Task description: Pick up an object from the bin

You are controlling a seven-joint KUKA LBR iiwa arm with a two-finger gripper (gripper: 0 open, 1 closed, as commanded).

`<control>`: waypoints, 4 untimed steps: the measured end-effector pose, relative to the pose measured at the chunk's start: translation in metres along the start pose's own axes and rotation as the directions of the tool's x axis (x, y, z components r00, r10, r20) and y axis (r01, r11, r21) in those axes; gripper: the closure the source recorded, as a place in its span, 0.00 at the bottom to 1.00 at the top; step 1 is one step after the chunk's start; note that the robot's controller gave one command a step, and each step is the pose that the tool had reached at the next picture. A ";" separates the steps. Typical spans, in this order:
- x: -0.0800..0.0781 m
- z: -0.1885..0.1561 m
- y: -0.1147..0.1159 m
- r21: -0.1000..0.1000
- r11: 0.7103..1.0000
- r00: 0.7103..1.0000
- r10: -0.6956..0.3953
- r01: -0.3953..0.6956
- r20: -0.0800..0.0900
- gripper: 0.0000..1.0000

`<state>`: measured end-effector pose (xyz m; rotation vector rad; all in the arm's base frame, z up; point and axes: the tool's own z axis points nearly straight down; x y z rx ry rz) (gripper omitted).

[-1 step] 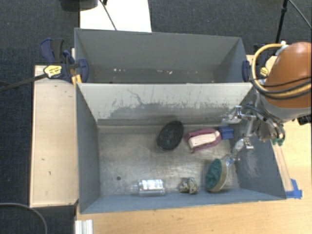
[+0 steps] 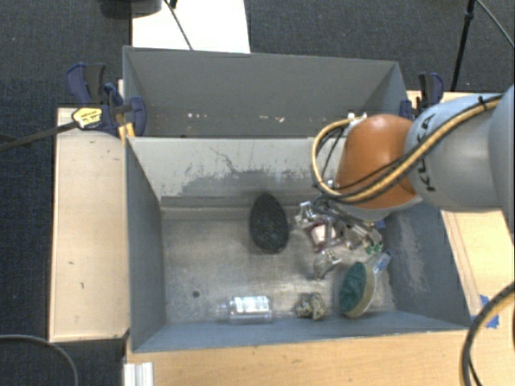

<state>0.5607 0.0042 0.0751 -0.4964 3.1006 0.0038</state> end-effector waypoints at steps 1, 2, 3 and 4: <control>-0.040 -0.087 0.043 0.001 0.999 0.999 0.046 -0.046 0.012 0.00; -0.039 0.003 0.034 0.005 1.000 1.000 -0.022 0.022 0.013 0.00; -0.041 -0.001 0.034 0.006 1.000 1.000 -0.024 0.024 0.018 1.00; -0.011 -0.129 0.030 0.005 1.000 1.000 -0.025 0.025 0.007 1.00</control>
Offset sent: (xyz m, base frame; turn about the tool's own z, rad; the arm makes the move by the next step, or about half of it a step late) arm 0.0215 0.0492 0.0810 0.0504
